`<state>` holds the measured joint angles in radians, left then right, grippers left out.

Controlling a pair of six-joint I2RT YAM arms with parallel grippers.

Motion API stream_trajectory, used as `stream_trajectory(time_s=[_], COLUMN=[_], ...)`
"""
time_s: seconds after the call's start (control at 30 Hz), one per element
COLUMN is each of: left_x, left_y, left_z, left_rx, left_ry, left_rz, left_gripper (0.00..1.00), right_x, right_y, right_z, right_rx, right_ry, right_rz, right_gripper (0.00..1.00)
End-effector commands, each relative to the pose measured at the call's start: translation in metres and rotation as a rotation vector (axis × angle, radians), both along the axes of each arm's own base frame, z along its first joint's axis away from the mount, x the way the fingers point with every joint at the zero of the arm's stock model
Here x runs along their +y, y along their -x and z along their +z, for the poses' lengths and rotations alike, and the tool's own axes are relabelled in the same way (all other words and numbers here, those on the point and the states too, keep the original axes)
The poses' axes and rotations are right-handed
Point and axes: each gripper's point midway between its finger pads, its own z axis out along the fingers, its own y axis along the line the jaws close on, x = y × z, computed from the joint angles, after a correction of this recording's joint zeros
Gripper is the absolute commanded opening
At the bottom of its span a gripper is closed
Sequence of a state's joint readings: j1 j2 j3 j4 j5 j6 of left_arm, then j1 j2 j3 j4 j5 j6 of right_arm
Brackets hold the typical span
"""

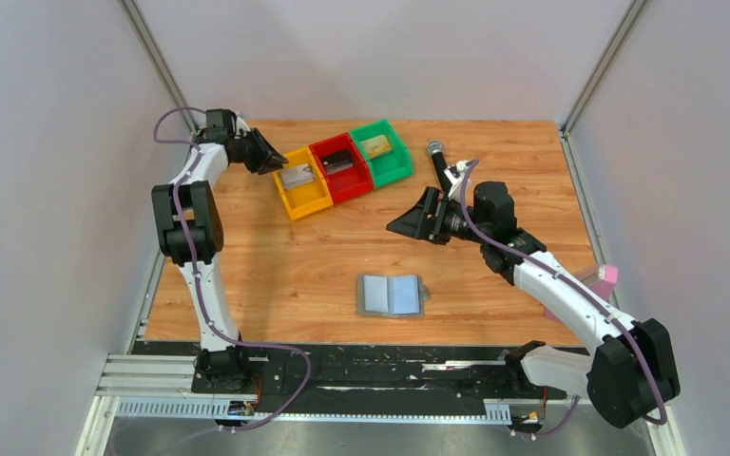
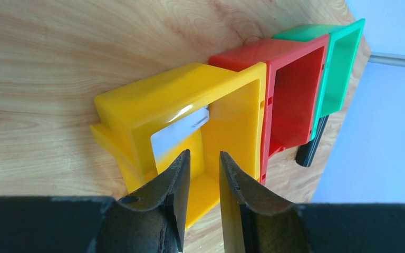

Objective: Take the credit cards out of the card holder
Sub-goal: Place the credit card in the storage box.

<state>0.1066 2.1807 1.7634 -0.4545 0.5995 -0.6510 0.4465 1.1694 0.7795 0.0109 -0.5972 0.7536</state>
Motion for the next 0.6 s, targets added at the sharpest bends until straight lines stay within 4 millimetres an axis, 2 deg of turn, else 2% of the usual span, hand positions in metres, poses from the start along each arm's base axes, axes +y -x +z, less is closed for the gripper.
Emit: stream_trajectory(time_s=[0.0, 0.23, 0.37, 0.4, 0.43, 0.57], left_x=[0.002, 0.008, 0.003, 0.013, 0.004, -0.009], left_y=[-0.007, -0.005, 0.004, 0.004, 0.012, 0.042], left_z=[0.021, 0.047, 0.071, 0.073, 0.083, 0.111], left_rx=[-0.041, -0.059, -0.085, -0.085, -0.100, -0.148], left_ry=[-0.021, -0.064, -0.053, -0.109, -0.067, -0.059], left_rz=[0.001, 0.007, -0.014, 0.029, -0.018, -0.078], left_gripper=[0.35, 0.37, 0.37, 0.37, 0.37, 0.38], right_x=[0.001, 0.002, 0.001, -0.001, -0.005, -0.019], right_y=[-0.010, -0.011, -0.013, -0.014, -0.016, -0.022], right_z=[0.023, 0.024, 0.016, 0.012, 0.009, 0.002], right_rx=[-0.070, -0.063, -0.037, -0.026, -0.021, -0.024], right_ry=[-0.019, -0.024, 0.022, 0.046, 0.071, 0.179], right_rz=[-0.016, -0.015, -0.015, -0.025, -0.044, -0.102], right_gripper=[1.00, 1.00, 1.00, 1.00, 1.00, 1.00])
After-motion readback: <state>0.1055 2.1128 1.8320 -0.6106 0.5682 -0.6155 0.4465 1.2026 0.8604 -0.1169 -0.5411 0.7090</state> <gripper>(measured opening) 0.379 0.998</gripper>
